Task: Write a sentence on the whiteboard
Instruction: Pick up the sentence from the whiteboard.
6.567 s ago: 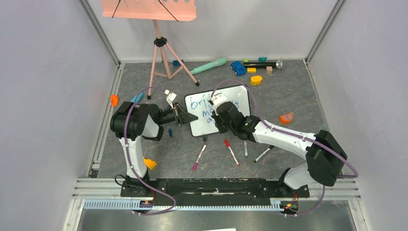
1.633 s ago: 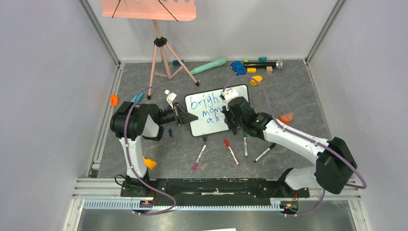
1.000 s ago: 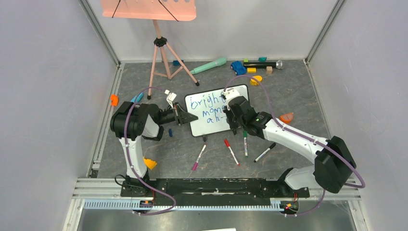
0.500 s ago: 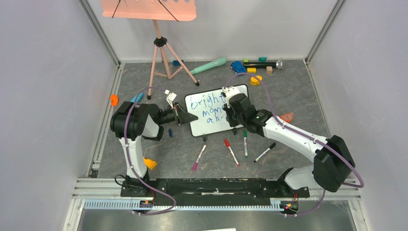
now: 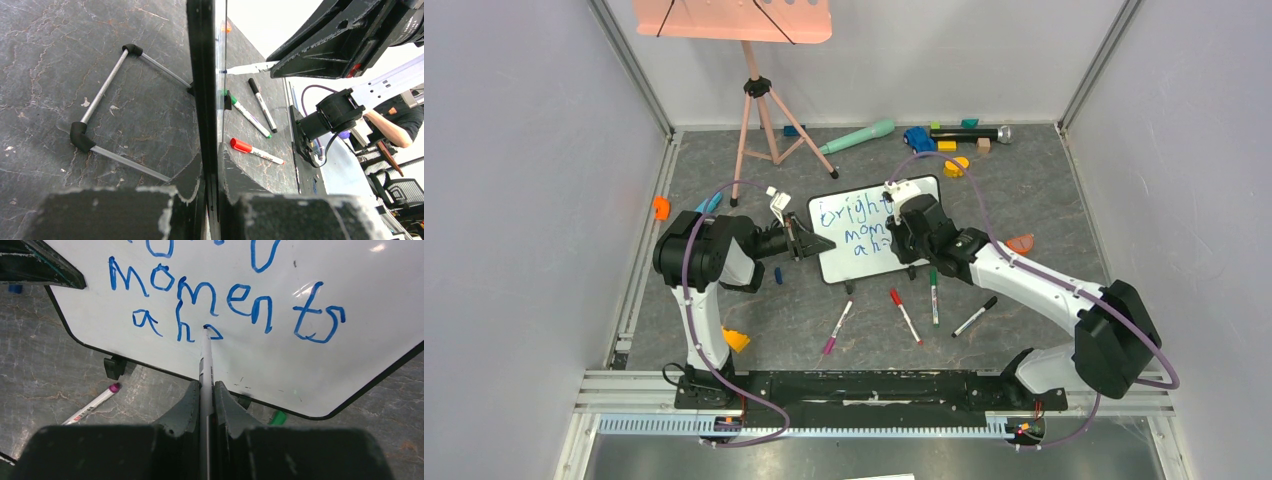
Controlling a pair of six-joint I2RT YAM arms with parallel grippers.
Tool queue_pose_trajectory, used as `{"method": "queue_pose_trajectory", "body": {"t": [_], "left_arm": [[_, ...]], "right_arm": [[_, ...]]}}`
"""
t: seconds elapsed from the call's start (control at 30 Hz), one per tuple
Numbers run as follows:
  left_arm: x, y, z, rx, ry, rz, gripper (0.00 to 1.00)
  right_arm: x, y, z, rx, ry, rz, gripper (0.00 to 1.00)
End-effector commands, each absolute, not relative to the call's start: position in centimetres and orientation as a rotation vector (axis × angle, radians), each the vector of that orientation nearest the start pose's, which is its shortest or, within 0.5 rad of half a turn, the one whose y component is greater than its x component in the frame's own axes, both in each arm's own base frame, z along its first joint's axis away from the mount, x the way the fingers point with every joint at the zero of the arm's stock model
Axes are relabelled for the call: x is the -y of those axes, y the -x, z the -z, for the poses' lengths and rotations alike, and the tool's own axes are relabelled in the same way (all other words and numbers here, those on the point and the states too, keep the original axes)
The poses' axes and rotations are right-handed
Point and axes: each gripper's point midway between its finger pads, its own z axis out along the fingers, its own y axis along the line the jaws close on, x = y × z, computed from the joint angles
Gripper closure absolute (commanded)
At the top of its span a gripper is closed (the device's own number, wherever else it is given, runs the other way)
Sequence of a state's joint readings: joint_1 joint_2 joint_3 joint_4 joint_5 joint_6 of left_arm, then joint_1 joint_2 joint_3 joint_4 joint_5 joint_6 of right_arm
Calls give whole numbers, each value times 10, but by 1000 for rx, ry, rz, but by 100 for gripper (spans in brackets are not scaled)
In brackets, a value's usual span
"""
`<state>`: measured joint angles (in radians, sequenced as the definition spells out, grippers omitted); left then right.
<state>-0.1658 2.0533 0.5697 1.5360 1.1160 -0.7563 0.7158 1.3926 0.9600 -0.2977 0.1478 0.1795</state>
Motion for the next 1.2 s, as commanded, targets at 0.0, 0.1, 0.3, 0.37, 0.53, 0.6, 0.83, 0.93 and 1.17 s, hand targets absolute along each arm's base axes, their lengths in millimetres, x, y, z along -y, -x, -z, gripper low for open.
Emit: {"method": "queue_pose_trajectory", "body": {"t": [0.0,0.1,0.3,0.37,0.53,0.6,0.83,0.93,1.17], "left_arm": [[221,-332,-54,-1696,-502,1372,98],[221,-331,-54,-1696,-503,1372,98],[221,-332,-54,-1698,-500,1373,98],[221,-332,-54,-1695,-502,1372,98],[221,-332,-54,-1697,-501,1372,98],[221,-332,-54,-1695,-503,1372,98],[221,-332,-54,-1697,-502,1375,98],[221,-332,-54,-1696,-503,1374,98],[221,-332,-54,-1695,-503,1374,98]], "right_arm": [[-231,-299,-118,-2244,518,-294,100],[-228,-295,-113,-2253,511,-295,100],[-221,-296,-115,-2250,489,-257,100],[-217,-298,-118,-2246,480,-233,100],[-210,-301,-121,-2243,468,-185,100],[-208,-302,-122,-2241,463,-173,100],[-205,-302,-125,-2238,458,-161,100],[-207,-302,-129,-2231,462,-177,100],[-226,-299,-156,-2141,498,-324,100]]}}
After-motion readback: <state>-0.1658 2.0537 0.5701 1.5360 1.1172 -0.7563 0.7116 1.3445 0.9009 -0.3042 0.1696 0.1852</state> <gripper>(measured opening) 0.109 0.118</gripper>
